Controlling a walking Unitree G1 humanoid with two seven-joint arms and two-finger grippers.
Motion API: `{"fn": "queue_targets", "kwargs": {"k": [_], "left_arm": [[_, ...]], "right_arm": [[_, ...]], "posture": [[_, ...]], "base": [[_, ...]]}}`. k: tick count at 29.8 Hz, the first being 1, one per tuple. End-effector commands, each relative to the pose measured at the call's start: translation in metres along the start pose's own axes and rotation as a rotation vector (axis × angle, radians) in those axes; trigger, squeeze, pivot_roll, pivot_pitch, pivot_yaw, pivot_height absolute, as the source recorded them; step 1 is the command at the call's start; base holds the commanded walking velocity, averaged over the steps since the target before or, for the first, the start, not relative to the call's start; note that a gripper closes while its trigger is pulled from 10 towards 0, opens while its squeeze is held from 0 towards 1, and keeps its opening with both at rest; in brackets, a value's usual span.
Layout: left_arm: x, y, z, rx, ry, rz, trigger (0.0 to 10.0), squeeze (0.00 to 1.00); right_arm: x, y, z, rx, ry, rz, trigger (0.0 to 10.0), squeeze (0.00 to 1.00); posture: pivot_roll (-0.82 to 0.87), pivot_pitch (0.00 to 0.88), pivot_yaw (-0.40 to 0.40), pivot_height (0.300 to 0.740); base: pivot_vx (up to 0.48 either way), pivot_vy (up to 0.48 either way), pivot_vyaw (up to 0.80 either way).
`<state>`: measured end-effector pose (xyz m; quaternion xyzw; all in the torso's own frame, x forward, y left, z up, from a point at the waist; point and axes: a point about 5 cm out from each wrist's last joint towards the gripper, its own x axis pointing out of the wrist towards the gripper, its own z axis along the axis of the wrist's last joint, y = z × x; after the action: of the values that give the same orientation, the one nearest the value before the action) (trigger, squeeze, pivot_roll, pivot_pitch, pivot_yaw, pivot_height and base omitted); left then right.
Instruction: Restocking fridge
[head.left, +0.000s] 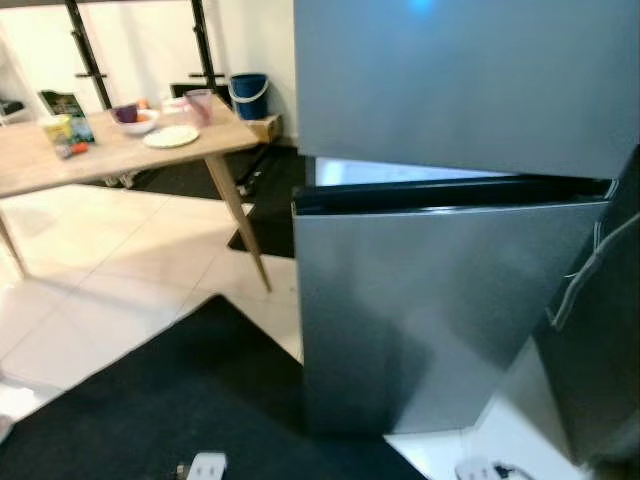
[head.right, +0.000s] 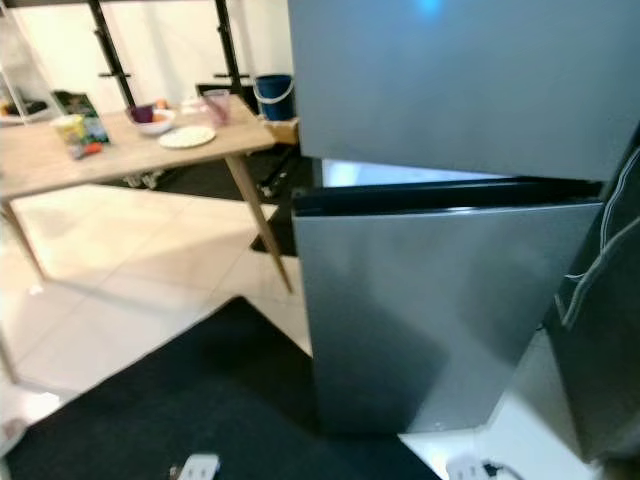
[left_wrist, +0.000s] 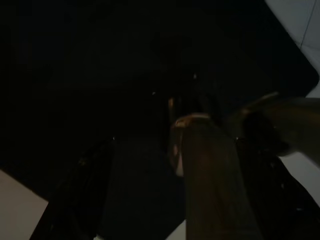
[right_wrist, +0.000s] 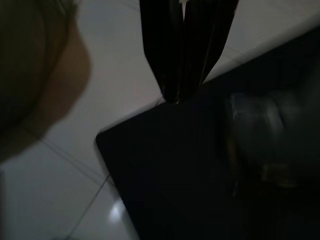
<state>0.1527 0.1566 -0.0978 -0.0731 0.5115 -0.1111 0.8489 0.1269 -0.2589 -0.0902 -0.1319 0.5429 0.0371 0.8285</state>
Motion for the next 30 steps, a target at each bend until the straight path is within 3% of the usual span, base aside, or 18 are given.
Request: {"fn": "queue_targets", "kwargs": {"k": [1, 22, 30], "left_arm": [[-0.001, 0.002, -0.006, 0.001, 0.019, 0.005, 10.0, 0.00], [-0.001, 0.001, -0.009, 0.008, 0.028, 0.001, 10.0, 0.00], [-0.001, 0.001, -0.009, 0.012, 0.027, -0.001, 10.0, 0.00]], "right_arm": [[0.001, 0.000, 0.006, 0.014, -0.032, -0.015, 10.0, 0.00], [0.001, -0.005, 0.018, -0.002, -0.073, -0.033, 10.0, 0.00], [0.001, -0.005, 0.041, 0.059, -0.193, -0.011, 10.0, 0.00]], "posture": [[-0.16, 0.010, 0.040, 0.740], [-0.16, 0.015, 0.039, 0.740], [-0.16, 0.015, 0.039, 0.740]], "base": [[0.000, 0.000, 0.00], [0.000, 0.000, 0.00], [0.267, 0.000, 0.00]]}}
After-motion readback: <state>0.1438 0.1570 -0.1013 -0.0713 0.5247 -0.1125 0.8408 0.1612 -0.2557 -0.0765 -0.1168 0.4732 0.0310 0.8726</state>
